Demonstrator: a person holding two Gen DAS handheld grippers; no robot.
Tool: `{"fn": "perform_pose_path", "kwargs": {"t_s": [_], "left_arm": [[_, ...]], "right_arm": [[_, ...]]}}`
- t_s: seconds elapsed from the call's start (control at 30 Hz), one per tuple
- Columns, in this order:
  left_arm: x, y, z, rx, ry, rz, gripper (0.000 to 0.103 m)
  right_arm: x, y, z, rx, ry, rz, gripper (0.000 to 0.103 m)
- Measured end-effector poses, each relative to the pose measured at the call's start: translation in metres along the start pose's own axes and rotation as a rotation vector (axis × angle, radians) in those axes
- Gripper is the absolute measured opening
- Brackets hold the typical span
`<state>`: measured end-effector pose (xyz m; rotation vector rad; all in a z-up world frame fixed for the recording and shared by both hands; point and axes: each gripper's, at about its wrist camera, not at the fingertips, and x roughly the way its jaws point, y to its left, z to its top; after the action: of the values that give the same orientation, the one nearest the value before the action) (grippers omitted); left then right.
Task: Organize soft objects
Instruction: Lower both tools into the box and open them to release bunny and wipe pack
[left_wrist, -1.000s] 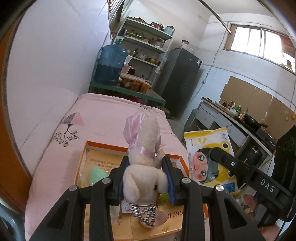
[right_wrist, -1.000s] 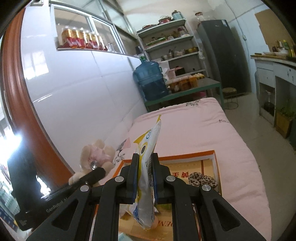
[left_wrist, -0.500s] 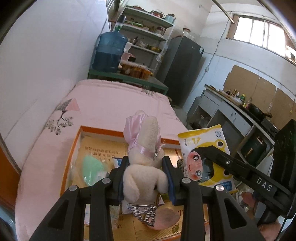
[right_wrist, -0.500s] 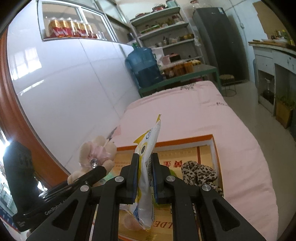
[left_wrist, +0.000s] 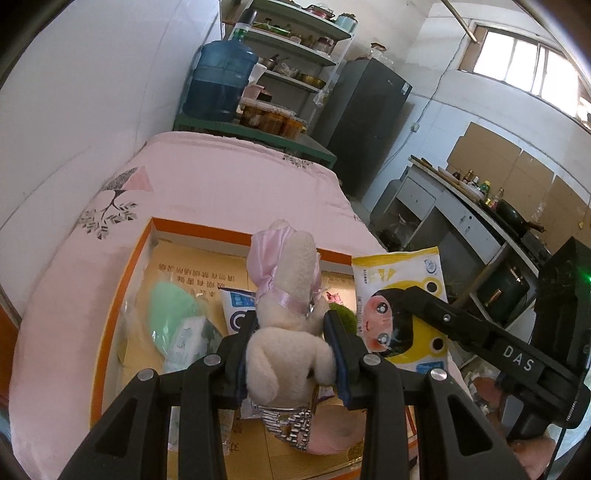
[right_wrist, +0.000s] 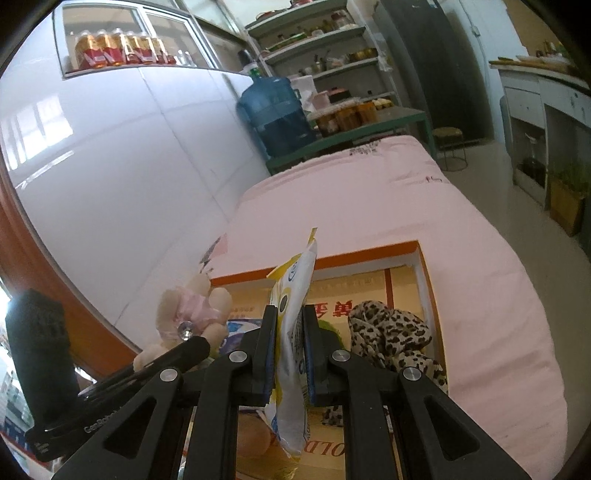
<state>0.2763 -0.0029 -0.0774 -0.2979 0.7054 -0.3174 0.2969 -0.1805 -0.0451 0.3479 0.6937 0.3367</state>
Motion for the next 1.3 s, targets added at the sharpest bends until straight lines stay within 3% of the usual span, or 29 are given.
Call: {"fn": "perform_pose_path", "kwargs": {"t_s": [0.77,0.9,1.07,1.13,1.2,1.3], "left_arm": [[0.013,0.003,-0.01,0.013,0.034,0.044,0.037],[0.014,0.003,-0.009,0.02,0.038,0.041,0.038],[0.014,0.003,-0.01,0.025,0.036,0.037,0.039],[0.014,0.003,-0.01,0.029,0.038,0.036,0.041],[0.014,0.001,-0.011,0.036,0.038,0.038,0.044],[0.014,-0.001,-0.013,0.047,0.038,0.037,0.051]], "right_arm": [[0.023,-0.015,-0.006,0.057,0.075,-0.001,0.018],[0.026,-0.019,-0.006,0.075,0.088,-0.016,0.026],[0.026,-0.021,-0.007,0.085,0.093,-0.028,0.028],[0.025,-0.02,-0.008,0.084,0.092,-0.033,0.033],[0.024,-0.019,-0.008,0.082,0.088,-0.039,0.046],[0.019,-0.019,-0.007,0.073,0.076,-0.061,0.051]]}}
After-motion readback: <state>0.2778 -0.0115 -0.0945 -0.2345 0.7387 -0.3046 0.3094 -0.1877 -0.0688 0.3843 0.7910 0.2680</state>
